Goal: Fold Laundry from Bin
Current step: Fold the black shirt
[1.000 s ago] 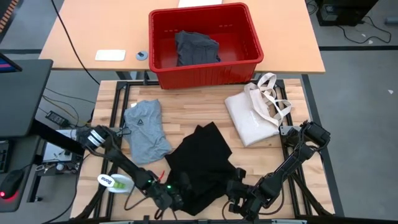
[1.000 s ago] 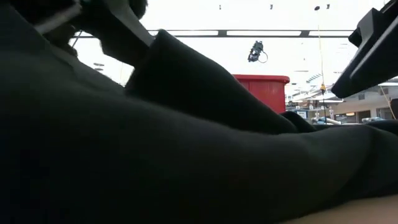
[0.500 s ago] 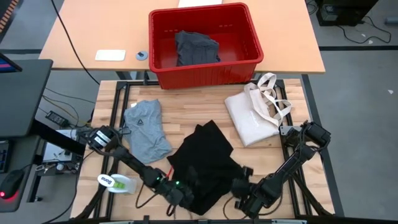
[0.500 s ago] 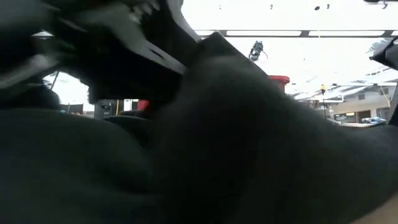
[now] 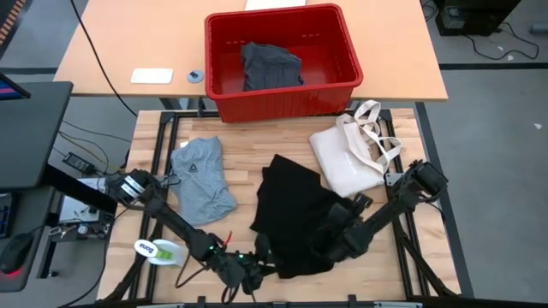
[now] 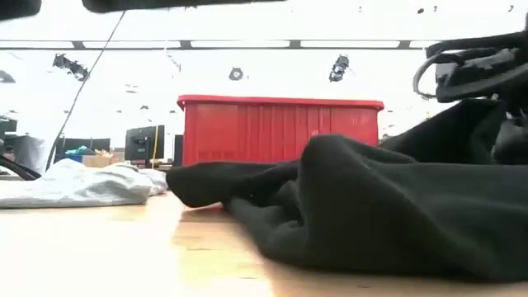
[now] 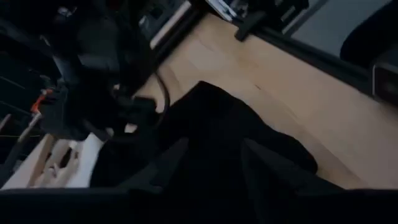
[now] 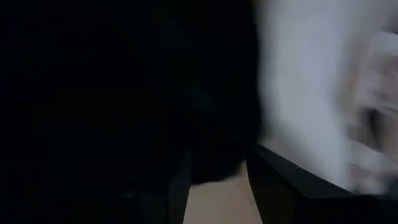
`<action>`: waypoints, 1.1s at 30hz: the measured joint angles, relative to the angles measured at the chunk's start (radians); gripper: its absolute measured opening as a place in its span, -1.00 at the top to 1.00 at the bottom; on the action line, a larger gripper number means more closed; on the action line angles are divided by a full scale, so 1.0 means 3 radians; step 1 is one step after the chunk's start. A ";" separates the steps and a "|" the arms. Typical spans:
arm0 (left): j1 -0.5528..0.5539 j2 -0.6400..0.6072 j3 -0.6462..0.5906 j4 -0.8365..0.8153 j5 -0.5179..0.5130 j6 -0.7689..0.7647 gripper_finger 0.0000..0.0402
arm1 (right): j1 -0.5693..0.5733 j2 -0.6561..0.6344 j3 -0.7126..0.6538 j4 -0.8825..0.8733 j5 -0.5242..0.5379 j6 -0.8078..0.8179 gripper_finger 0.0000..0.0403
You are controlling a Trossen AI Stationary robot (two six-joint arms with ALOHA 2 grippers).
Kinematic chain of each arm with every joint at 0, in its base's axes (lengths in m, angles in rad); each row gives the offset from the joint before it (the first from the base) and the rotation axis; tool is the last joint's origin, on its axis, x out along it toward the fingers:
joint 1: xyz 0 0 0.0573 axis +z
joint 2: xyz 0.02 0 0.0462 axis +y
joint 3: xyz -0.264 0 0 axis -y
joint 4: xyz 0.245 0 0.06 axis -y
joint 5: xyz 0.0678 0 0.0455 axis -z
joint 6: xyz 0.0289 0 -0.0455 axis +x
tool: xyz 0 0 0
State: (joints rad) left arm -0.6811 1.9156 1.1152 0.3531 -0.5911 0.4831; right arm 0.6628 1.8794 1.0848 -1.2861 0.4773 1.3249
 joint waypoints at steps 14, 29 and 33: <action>0.0398 -0.0170 -0.0003 -0.1398 -0.0159 -0.1303 0.25 | 0.0424 -0.0059 0.1003 0.0448 0.0361 0.0098 0.20; 0.0253 -0.0170 -0.0121 -0.1642 -0.0549 -0.1462 0.25 | 0.0642 0.1193 0.1953 0.0651 0.0922 0.0017 0.30; 0.0260 -0.0170 -0.0271 -0.1547 -0.0769 -0.1431 0.25 | 0.0749 0.1540 0.2729 -0.0203 0.1290 0.0218 0.32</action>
State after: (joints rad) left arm -0.6031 1.8645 1.0341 -0.1109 -0.8219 0.0540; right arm 0.8875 2.3413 1.9035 -1.3469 0.8643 1.3903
